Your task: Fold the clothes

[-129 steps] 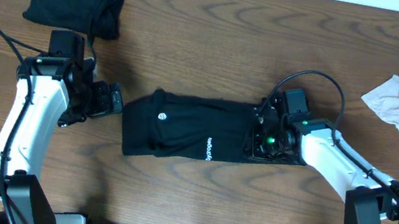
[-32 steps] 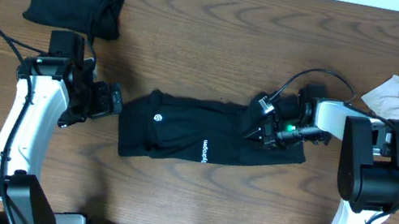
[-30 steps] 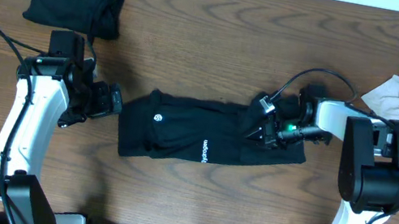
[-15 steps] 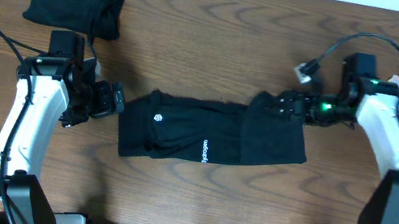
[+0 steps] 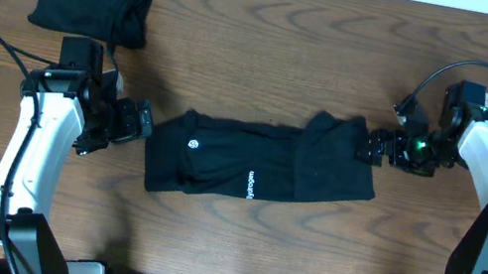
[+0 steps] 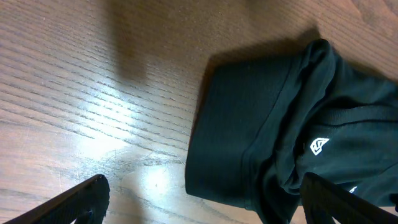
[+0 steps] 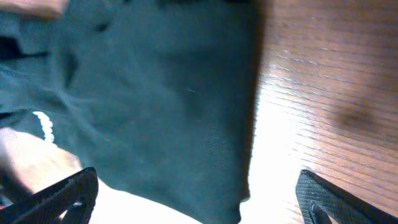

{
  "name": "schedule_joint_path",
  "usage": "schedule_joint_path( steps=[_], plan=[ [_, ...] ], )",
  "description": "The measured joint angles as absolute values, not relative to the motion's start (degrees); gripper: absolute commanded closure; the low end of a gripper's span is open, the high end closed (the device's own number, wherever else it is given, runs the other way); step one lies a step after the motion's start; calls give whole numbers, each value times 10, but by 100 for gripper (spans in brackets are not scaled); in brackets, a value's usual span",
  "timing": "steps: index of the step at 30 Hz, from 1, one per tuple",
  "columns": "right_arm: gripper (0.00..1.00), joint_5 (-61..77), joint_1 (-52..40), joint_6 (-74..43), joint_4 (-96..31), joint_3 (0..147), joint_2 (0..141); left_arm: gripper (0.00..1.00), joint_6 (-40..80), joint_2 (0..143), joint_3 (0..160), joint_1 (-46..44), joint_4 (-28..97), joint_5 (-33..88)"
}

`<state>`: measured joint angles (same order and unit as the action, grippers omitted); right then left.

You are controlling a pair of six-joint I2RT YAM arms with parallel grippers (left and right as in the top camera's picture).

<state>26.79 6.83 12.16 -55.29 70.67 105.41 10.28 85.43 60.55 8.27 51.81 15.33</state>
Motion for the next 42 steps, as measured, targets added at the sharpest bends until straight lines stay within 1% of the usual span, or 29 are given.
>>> schedule_joint_path(
  steps=[9,20,31,38,42],
  plan=[
    [2,245,68,127,-528,707,1088,2,103,854,606,83,518,157],
    [1,243,68,126,-520,705,1105,2,103,854,595,83,503,161],
    [1,241,67,126,-520,705,1105,2,109,855,486,83,374,209],
    [1,242,67,126,-521,705,1105,2,112,857,445,83,308,217],
    [1,242,67,126,-523,705,1105,2,114,884,429,83,277,246]
  ],
)
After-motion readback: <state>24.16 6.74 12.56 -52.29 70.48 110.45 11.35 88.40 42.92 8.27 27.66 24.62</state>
